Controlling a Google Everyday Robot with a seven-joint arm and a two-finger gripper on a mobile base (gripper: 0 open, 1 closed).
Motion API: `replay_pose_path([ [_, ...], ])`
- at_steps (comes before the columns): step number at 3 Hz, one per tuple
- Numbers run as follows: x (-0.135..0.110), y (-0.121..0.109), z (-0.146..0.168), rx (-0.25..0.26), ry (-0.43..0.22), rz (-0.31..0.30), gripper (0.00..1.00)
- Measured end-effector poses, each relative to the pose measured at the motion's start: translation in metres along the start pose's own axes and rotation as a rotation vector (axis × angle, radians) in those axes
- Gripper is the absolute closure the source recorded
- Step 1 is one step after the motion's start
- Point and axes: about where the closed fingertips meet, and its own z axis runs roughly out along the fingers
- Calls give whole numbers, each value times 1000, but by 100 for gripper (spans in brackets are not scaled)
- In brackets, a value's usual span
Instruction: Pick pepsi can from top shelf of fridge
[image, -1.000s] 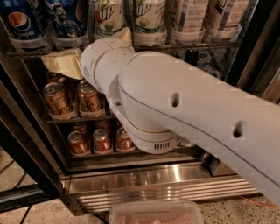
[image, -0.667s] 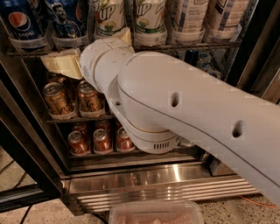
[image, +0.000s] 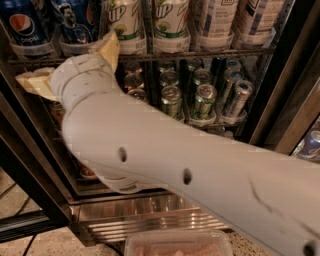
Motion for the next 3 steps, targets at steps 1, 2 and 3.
replay_pose_path([
  [1, -1, 25, 9, 0, -12, 49, 0],
  [2, -4, 40, 13, 3, -23, 104, 0],
  [3, -8, 52, 12, 43, -47, 113, 0],
])
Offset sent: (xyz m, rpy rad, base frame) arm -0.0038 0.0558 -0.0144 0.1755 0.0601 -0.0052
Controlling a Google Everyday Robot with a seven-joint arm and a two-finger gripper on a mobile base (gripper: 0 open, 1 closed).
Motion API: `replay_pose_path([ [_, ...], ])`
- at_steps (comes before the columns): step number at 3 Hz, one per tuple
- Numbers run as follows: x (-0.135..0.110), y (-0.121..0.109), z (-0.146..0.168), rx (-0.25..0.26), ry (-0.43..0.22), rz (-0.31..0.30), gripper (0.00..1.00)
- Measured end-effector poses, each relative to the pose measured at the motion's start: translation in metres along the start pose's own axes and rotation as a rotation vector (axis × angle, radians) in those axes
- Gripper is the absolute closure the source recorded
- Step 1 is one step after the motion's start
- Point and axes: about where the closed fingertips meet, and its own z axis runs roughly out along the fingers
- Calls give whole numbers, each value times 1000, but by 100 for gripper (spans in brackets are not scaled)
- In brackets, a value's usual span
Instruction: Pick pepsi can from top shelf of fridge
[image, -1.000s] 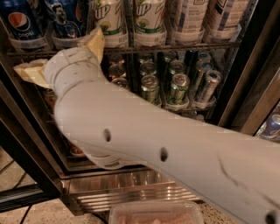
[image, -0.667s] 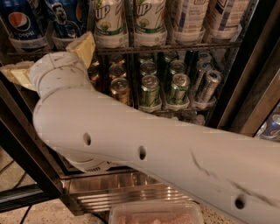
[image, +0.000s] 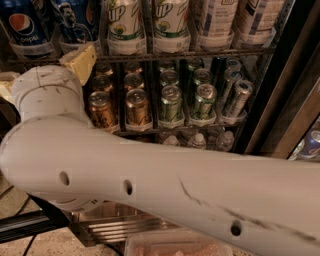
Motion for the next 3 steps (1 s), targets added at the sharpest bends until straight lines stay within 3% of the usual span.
replay_pose_path([
  [2, -9, -3, 0, 51, -60, -51, 0],
  [3, -14, 1, -1, 49, -72, -52, 0],
])
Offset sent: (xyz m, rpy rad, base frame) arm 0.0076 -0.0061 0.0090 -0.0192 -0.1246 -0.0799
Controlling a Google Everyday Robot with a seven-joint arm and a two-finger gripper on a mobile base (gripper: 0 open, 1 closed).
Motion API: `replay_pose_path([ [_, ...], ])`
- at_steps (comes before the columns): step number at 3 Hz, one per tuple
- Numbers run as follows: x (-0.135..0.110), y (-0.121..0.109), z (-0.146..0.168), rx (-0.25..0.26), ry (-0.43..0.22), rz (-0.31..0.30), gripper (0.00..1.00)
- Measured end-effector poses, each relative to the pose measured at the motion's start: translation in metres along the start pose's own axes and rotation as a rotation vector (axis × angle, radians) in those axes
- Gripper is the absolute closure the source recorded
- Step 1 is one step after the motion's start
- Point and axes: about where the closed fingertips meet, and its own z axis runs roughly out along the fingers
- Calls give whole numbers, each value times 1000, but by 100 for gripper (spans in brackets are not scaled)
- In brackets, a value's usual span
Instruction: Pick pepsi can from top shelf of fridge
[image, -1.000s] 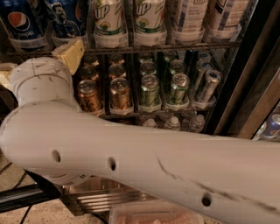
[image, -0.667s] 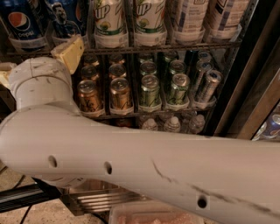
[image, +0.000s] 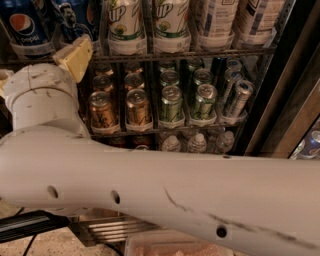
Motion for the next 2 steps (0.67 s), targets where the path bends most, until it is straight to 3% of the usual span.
replay_pose_path([
  [2, -32, 25, 7, -54, -79, -11, 13],
])
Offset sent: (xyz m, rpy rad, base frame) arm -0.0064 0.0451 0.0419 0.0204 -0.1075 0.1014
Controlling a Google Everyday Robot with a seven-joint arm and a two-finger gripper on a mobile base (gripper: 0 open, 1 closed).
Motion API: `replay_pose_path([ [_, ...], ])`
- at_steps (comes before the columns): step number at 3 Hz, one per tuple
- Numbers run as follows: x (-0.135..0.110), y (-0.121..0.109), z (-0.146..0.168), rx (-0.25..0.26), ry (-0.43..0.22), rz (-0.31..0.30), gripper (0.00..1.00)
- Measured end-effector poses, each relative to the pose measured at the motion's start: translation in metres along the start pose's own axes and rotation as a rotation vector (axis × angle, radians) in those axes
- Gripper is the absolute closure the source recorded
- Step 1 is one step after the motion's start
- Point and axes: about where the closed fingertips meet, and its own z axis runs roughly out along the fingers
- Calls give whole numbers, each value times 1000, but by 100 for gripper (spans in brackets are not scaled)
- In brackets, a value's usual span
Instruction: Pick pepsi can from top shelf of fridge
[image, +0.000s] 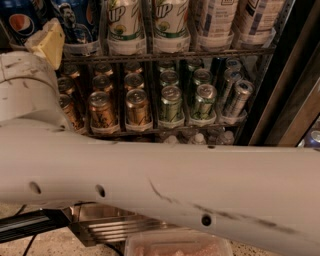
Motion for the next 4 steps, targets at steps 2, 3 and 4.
replay_pose_path([
  [2, -11, 5, 4, -4, -24, -3, 30],
  [3, -16, 5, 6, 1, -34, -11, 31],
  [4, -17, 5, 11, 8, -40, -17, 35],
])
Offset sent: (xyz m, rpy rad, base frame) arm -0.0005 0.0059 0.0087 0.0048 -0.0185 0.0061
